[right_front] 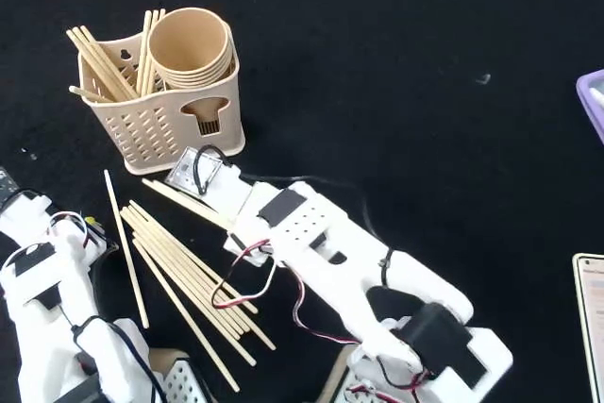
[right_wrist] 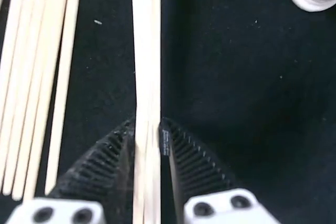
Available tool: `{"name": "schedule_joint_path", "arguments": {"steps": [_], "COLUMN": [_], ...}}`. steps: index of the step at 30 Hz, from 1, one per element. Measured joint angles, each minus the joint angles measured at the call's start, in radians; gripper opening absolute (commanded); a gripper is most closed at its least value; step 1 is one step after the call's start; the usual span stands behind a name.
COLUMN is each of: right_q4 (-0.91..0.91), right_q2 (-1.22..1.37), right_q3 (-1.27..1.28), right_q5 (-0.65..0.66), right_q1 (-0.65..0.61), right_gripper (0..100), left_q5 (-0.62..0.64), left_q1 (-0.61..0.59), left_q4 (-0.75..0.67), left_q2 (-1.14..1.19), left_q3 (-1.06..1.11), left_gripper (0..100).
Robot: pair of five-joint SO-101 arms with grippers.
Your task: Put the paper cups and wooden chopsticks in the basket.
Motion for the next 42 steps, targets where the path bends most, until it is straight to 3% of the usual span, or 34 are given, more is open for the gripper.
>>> {"name": "schedule_joint_path", "arguments": {"steps": [6, 28, 32, 42], "right_q4": [-0.021, -0.026, -0.029, 0.025], "right_q2": [0.121, 0.143, 0.155, 0.084], "right_q3": [0.003, 0.003, -0.011, -0.011], "right_q5": [-0.002, 0.005, 0.066, 0.081], "right_q1": [0.000, 0.000, 0.031, 0.048], "right_gripper": [14.1, 12.3, 0.8, 1.1], "left_q5": [0.000, 0.000, 0.000, 0.000], "left_q1": [0.000, 0.000, 0.000, 0.000], "left_q4": [0.000, 0.000, 0.000, 0.000], "left_q2": [0.000, 0.000, 0.000, 0.000], "left_q3": [0.000, 0.000, 0.000, 0.000], "left_gripper": [22, 22, 22, 22]}}
